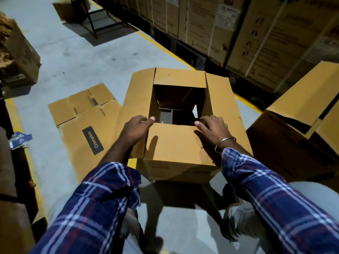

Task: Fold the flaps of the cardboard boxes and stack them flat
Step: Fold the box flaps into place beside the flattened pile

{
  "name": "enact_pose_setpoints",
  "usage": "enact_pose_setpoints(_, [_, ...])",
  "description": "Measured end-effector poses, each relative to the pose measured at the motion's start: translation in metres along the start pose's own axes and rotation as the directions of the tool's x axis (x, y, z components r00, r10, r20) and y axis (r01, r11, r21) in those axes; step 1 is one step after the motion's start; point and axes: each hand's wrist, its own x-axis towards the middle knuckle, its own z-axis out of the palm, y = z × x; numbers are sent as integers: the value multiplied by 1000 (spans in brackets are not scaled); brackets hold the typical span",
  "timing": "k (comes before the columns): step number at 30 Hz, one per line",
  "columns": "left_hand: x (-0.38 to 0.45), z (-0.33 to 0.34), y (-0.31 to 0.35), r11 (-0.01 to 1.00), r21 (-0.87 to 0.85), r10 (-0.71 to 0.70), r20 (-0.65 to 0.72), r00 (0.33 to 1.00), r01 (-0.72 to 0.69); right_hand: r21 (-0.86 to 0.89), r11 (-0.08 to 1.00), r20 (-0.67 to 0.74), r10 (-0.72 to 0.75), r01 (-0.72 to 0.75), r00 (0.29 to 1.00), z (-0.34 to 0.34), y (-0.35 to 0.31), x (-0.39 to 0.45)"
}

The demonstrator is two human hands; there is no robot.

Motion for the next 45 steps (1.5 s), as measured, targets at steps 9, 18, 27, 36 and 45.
enact_pose_setpoints(9, [-10, -18, 6, 940, -340, -52, -124, 991, 7, 228, 970, 164, -123, 84, 979, -78, -23, -26])
enact_pose_setpoints(18, [-17, -13, 5, 999, 18, 37, 74, 997, -39, 0, 998, 755, -43, 66, 654, -46, -55, -89])
enact_pose_setpoints(27, [-13, -5, 2, 971, 210, 50, 292, 955, -115, -285, 913, 460, -136, 291, 877, 29, -51, -101])
enact_pose_setpoints(36, [-1, 5, 2, 939, 303, 40, 381, 924, -166, -226, 906, 540, -188, 357, 820, 41, -49, -89])
enact_pose_setpoints(45, [5, 16, 4, 918, 325, 57, 464, 884, -230, -226, 871, 622, -215, 435, 753, 51, -46, -93])
